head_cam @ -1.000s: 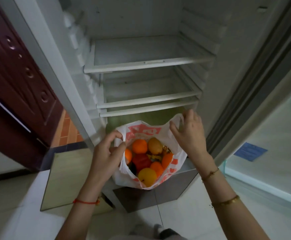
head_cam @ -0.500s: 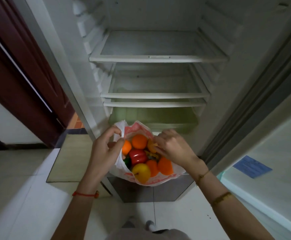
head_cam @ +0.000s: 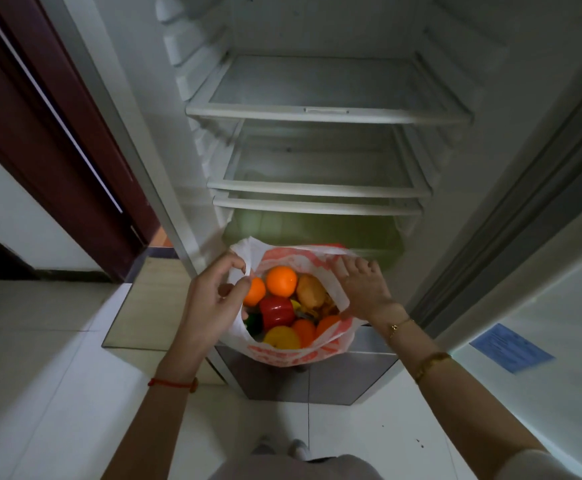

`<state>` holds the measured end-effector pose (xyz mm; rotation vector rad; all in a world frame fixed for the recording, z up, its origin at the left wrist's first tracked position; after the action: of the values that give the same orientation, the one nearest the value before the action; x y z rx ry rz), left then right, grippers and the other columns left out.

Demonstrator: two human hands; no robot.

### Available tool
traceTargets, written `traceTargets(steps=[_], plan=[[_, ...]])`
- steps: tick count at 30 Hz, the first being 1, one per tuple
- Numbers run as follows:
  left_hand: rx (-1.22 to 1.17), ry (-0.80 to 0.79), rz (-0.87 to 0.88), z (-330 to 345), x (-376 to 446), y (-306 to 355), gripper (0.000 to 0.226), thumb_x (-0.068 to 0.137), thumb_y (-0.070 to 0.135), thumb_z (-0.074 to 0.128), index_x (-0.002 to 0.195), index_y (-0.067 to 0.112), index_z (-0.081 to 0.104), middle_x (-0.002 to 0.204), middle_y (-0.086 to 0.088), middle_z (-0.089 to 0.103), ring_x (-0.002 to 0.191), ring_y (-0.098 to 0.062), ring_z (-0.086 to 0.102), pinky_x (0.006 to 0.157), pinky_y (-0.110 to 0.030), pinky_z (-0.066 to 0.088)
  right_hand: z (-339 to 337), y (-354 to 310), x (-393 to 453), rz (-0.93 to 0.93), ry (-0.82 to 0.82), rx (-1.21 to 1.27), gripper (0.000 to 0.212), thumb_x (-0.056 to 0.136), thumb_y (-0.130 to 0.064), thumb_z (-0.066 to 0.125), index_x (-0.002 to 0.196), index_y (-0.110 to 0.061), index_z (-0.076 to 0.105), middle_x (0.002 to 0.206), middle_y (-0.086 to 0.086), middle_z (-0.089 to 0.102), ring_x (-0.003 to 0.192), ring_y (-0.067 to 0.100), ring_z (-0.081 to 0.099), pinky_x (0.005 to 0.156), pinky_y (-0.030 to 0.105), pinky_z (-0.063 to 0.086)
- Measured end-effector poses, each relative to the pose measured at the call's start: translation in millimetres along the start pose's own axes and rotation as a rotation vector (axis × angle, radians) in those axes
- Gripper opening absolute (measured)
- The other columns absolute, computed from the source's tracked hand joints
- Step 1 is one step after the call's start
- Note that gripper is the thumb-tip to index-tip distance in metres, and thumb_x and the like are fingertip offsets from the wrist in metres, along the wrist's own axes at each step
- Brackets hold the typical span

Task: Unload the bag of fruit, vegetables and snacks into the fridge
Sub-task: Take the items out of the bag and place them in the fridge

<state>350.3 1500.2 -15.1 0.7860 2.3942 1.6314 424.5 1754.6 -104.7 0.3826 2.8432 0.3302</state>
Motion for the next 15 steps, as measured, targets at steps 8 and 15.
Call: traceTargets(steps=[8,15], plan=[[0.045,-0.047,0.018,-2,7,-9,0.016,0.091,0.006,0.063,0.087,0.020,0.057,0.068,-0.026,0.055,0.045,-0.025,0.049,0.046,-0.030,0.037,-29,-22,4,-0.129,0.164,0.148,0.067,0.085,-0.053,0.061,0.142,-0.024,0.043,0.136,0.006,0.056,0.128,0.027,0.044,0.108,0.041,0.025],[0.012,-0.069,0.014,-3,11,-12,0.012,0.089,0.012,0.063,0.087,0.022,0.057,0.072,-0.030,0.057,0.049,-0.038,0.056,0.046,-0.041,0.046,-10,-69,36,-0.224,0.035,0.416,0.047,0.086,-0.027,0.064,0.130,-0.014,0.054,0.128,0.013,0.059,0.116,0.031,0.057,0.096,0.038,0.046]])
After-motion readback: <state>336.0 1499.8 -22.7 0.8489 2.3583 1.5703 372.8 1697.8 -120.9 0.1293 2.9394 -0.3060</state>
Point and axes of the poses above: each hand's wrist, its own x-axis towards the middle knuckle, its own z-axis out of the palm, y = z × x, the point moved 3 cm from there along x, towards the middle knuckle
